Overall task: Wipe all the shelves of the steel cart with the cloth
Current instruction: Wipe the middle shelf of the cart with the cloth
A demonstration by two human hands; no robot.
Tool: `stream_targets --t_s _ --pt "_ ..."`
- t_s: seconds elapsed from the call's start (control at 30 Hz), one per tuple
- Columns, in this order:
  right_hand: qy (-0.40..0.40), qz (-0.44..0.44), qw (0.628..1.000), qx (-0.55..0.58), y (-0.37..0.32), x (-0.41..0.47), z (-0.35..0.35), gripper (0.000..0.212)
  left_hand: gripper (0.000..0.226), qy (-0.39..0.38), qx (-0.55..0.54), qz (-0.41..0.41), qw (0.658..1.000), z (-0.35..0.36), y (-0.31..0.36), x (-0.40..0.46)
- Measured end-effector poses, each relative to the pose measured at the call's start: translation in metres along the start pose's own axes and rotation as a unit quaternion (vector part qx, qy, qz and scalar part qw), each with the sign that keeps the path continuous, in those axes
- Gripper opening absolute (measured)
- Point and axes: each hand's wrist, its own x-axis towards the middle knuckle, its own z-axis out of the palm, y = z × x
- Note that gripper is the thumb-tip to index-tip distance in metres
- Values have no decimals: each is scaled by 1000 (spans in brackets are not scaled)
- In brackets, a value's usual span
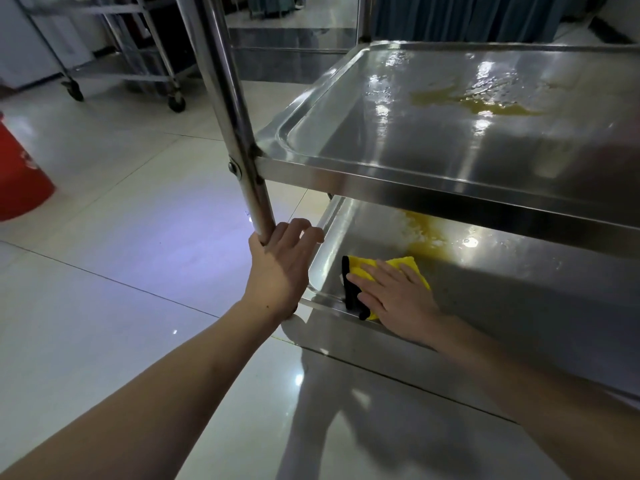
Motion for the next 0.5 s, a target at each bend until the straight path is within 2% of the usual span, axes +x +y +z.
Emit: stream_targets --t_s 0.17,0.3,0.5 --pt "-16 23 1000 5 -28 19 -2 76 68 -5 -2 4 1000 1 -3 1" --pt "-59 30 998 10 -51 50 3 53 63 -18 2 9 1000 -1 -2 0" --pt "-63 35 997 13 -76 80 3 56 65 -55 23 5 998 -1 -1 1"
